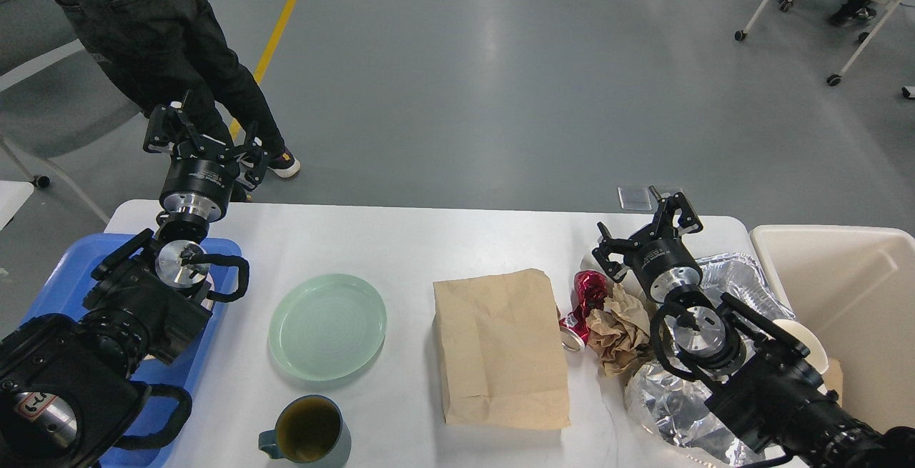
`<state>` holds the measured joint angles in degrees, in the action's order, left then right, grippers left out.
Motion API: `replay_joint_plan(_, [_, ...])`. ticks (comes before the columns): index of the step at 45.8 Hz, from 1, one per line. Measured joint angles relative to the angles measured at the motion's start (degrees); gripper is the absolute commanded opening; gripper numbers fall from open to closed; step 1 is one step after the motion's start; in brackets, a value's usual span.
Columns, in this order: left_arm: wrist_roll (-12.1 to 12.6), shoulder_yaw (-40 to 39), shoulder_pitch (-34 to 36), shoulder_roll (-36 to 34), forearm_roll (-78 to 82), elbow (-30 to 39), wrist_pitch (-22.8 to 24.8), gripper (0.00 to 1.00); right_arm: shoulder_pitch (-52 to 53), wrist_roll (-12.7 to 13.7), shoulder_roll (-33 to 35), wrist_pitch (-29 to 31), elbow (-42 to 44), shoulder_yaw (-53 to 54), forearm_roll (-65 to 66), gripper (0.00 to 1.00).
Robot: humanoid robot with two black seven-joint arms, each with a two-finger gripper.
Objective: Tidy desktop
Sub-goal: 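Place the pink mug onto the blue tray with the left gripper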
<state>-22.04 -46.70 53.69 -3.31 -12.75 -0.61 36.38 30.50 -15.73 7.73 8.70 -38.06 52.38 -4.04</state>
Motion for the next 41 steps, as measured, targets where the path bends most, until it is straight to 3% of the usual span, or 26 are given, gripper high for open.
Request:
replay_joint_plan(24, [0.1,0.6,-0.2,1.2,0.0,0.0,-0.3,0.97,0.0,0.0,0.0,0.0,0.0,0.0,0.0,1.0])
replay_joint_plan(41, [1.8,3.0,1.3,0.8,0.8,0.5,-0.7,0.97,0.0,0.0,0.0,0.0,0.0,0.0,0.0,1.0])
